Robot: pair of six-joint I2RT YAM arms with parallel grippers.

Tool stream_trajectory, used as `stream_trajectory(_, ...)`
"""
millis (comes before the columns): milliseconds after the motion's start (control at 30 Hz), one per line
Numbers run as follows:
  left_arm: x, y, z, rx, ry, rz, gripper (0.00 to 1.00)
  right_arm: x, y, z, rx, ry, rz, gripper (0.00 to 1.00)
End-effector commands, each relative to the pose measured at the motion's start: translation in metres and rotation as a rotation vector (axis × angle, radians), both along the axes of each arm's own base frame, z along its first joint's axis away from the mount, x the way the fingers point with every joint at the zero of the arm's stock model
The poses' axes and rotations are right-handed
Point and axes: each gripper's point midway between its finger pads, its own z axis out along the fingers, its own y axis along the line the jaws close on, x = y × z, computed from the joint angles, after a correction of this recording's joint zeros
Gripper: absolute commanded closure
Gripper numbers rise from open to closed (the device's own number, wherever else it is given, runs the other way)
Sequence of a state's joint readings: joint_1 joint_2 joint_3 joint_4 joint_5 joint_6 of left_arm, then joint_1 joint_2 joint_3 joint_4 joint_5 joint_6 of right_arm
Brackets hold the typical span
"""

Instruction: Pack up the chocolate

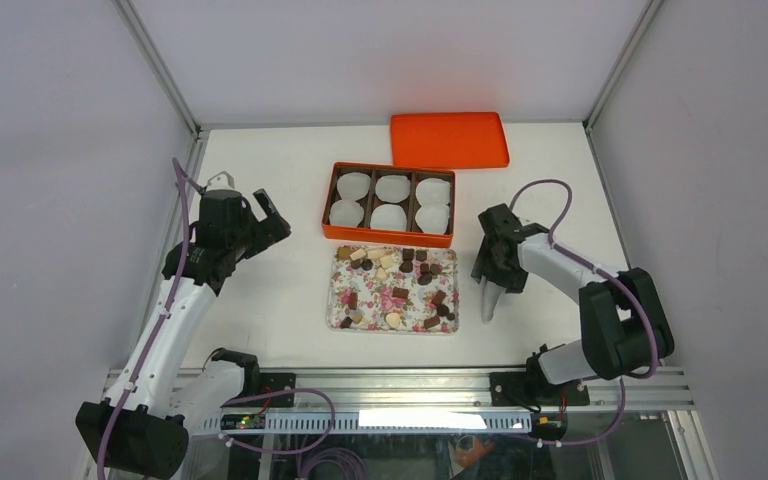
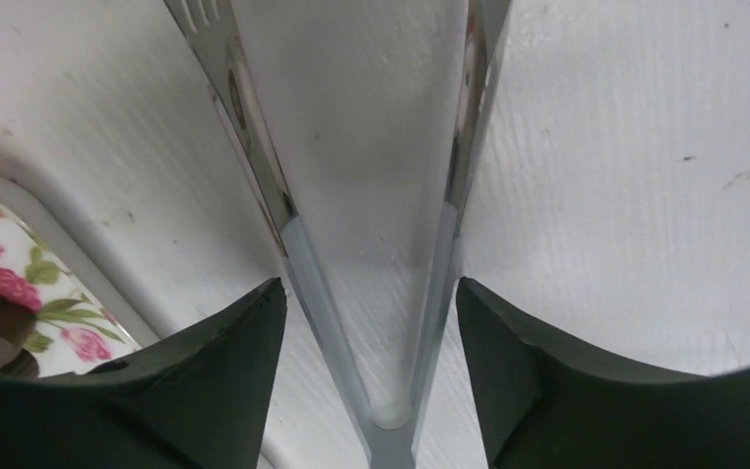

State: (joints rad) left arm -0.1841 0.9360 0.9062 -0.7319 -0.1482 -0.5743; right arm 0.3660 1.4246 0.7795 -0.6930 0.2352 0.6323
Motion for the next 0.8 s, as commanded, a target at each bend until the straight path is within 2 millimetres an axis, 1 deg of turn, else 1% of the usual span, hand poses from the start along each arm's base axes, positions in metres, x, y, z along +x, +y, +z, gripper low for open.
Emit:
stream_trajectory(0,0.008,0.0,0.012,-0.001,-0.055,0.011,0.01,0.023,0.005,0.0,0.016,-0.079,-0.031,0.34)
stream_trajectory(100,0.01,-0.002,0.012,-0.007,-0.049,0.009,0.01,0.022,0.006,-0.006,0.012,-0.065,-0.025,0.34)
stream_trajectory(300,0.016,-0.003,0.008,-0.007,-0.026,0.01,0.01,0.025,0.007,-0.008,0.011,-0.057,-0.012,0.31)
stream_trajectory(367,0.017,-0.005,0.006,-0.014,-0.02,0.008,0.01,0.026,0.007,-0.009,0.003,-0.05,-0.012,0.33)
stream_trajectory(400,0.016,-0.006,0.005,-0.019,-0.014,0.007,0.01,0.027,0.006,-0.01,-0.002,-0.047,-0.013,0.37)
stream_trajectory(433,0.016,-0.007,0.004,-0.024,-0.009,0.004,0.01,0.028,0.006,-0.01,-0.005,-0.047,-0.011,0.45)
stream_trajectory(500,0.014,-0.007,0.002,-0.025,-0.003,0.004,0.01,0.03,0.007,-0.01,-0.005,-0.052,0.001,0.64)
stream_trajectory(600,0.013,-0.004,0.001,-0.016,0.002,0.016,0.01,0.032,0.01,-0.009,0.007,-0.054,0.023,0.85)
stream_trajectory(667,0.013,-0.003,0.003,-0.013,0.001,0.019,0.01,0.031,0.009,-0.002,0.005,-0.053,0.04,0.95)
stream_trajectory(700,0.013,-0.003,0.004,-0.011,0.0,0.018,0.01,0.032,0.011,0.007,0.013,-0.067,0.054,1.0)
stream_trajectory(767,0.013,-0.001,0.006,-0.003,-0.003,0.024,0.01,0.032,0.014,0.027,0.036,-0.094,0.09,1.0)
